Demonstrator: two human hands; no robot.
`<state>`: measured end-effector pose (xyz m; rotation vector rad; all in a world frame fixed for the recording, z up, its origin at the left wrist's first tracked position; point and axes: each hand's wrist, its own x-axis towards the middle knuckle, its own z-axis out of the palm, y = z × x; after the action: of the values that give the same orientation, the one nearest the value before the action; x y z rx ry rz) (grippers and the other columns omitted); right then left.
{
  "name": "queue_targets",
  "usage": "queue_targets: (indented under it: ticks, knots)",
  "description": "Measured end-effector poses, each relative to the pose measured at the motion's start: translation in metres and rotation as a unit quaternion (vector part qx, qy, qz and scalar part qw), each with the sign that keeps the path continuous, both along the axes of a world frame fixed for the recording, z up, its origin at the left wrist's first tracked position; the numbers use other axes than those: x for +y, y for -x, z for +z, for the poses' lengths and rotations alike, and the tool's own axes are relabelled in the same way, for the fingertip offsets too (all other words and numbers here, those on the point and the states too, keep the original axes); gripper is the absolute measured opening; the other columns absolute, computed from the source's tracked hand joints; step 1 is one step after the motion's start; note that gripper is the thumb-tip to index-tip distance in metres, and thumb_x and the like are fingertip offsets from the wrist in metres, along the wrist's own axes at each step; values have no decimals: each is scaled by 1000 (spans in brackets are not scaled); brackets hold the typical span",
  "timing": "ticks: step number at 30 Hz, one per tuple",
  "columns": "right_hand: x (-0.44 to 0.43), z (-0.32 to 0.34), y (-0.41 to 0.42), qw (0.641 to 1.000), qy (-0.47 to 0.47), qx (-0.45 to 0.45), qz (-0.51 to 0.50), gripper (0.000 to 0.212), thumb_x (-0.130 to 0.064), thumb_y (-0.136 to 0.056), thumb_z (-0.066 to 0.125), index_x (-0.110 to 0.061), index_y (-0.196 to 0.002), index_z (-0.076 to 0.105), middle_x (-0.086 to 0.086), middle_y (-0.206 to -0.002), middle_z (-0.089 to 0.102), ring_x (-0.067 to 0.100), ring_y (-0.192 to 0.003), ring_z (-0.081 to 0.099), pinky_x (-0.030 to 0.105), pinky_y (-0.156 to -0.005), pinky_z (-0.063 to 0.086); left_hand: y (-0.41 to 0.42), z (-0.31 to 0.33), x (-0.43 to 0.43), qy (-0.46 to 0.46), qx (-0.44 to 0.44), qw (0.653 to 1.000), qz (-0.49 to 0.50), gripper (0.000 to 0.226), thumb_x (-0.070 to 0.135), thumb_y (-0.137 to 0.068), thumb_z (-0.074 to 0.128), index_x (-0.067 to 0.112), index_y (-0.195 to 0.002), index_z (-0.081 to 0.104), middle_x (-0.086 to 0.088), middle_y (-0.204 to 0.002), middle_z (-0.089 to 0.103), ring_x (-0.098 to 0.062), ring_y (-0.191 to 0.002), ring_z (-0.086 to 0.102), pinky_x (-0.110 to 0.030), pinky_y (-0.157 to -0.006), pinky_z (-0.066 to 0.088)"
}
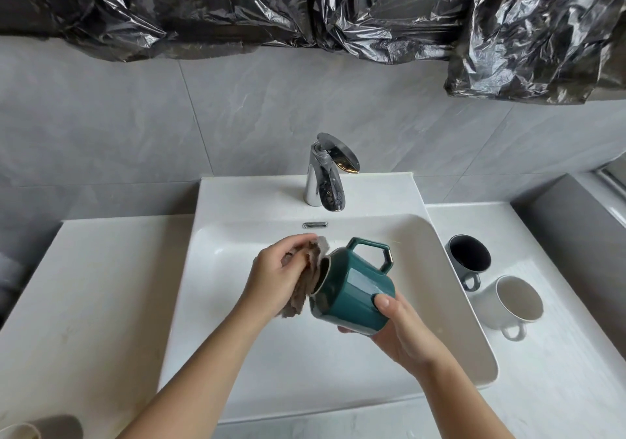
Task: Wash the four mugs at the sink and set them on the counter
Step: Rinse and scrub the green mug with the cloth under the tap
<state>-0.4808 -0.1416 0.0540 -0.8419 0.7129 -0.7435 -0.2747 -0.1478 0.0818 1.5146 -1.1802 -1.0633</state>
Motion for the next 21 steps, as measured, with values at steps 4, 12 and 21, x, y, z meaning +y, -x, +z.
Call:
queue_targets:
  ticks: [4,12,21]
  knots:
    - [0,0,-1,1000,4,1,0,105,-54,-61,85,-3,-140,40,19,-120,63,31,-99,64,39,-75,55,6,4,3,-6,49,996,-75,24,31,-98,53,26,-114,70,13,-109,72,-2,-104,64,-17,-87,49]
    - [6,-3,-9,999,30,-22,-31,99,-54,-66,83,-1,-138,41,21,-119,60,30,-99,62,38,-75,54,16,3,-6,-94,82,992,34,27,25,-93,58,8,-77,72,-9,-73,68,-12,-69,56,-26,-65,41]
    - [-4,1,-14,986,40,-4,-163,103,-53,-55,89,-10,-138,44,16,-127,62,34,-112,62,39,-81,56,28,-10,13,-86,37,994,55,48,46,-91,54,7,-64,56,-11,-59,50,-15,-60,44,-30,-60,35]
